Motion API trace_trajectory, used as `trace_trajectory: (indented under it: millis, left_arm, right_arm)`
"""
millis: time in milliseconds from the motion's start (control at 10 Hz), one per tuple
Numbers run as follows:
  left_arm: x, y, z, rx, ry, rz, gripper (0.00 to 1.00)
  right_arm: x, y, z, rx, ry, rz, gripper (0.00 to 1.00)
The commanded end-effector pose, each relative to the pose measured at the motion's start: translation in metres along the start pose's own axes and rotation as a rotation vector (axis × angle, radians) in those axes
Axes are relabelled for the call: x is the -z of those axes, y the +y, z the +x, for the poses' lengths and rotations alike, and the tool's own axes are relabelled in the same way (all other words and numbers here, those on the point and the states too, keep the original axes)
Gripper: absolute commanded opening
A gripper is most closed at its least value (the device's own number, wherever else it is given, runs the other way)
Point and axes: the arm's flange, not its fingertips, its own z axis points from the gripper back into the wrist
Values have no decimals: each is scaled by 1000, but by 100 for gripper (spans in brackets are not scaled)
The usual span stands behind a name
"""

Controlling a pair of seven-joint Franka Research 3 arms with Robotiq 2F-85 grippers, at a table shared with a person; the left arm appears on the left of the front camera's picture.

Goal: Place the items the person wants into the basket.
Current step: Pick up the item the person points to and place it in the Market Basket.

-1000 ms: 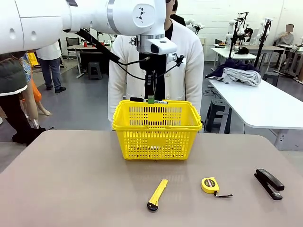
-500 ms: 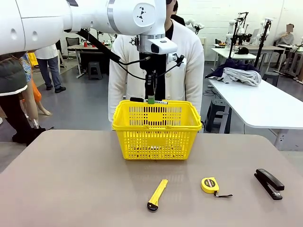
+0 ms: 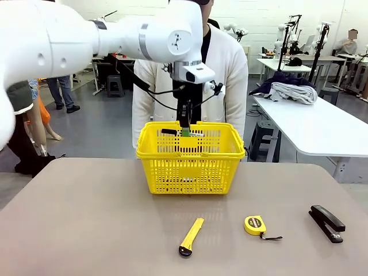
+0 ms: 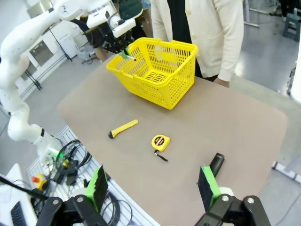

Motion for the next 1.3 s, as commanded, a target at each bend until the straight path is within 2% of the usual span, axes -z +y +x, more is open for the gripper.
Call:
trace_trajectory:
  millis: [0,400,900,1200]
  left_arm:
    - [5,28,11,38,1,44,11]
    - [45,56,13,10,-4,24,11]
    - [94,70,20,-46,36,-43,11]
    - [106,75,21,-54,55,-71,11]
  right_arm:
    - [2,0,0,-12,-14,20,100]
    - [2,0,0,-12,-14,20,100]
    - [2,0,0,-12,-14,20,100]
    - [2,0,0,-12,-14,20,100]
